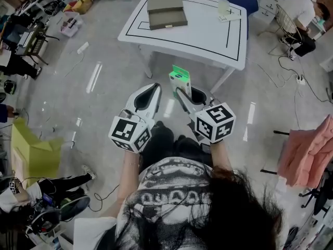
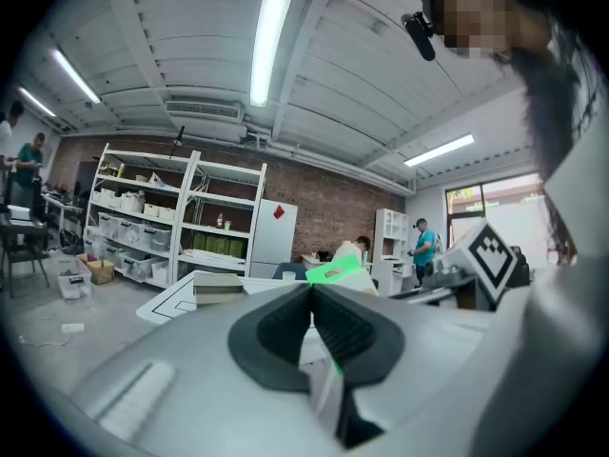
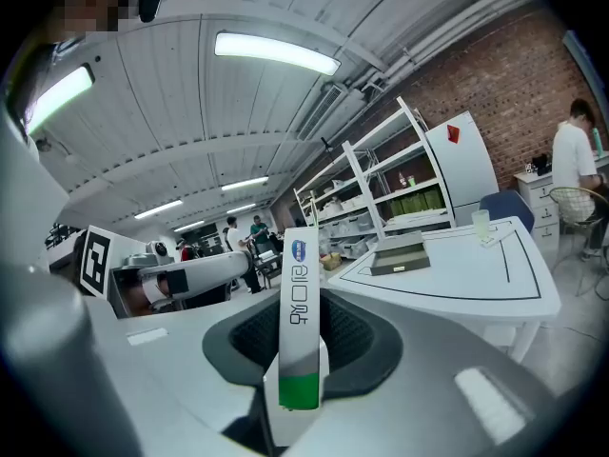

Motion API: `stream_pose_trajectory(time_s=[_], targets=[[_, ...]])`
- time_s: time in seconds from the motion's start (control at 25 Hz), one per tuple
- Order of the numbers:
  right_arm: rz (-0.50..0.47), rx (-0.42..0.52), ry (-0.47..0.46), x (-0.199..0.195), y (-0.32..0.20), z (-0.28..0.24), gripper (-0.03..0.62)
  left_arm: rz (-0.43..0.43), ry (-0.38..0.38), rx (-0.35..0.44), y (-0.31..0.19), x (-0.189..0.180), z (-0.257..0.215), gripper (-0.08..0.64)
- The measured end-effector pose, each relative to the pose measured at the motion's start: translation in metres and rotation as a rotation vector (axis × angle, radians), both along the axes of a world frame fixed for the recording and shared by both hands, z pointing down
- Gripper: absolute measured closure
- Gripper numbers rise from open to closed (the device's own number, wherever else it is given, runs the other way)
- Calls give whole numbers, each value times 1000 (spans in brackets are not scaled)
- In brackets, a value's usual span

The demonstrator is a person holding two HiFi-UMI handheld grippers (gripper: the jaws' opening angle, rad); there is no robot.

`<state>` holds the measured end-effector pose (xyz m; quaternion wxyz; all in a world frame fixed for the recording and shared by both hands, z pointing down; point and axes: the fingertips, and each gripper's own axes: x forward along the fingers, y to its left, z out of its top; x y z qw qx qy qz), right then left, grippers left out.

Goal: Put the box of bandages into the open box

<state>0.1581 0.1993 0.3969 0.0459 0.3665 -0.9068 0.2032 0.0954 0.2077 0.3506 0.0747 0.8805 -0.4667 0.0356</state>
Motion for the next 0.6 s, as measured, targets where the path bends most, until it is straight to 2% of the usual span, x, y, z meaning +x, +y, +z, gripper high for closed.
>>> stream_pose_trajectory(time_s=[0.32, 0.6], targets=[[-27, -32, 3, -15, -20, 14, 499, -34, -1, -24, -18, -18, 13, 560], [-49, -42, 31, -46, -64, 23, 499, -46, 15, -38, -62, -48, 23, 560]])
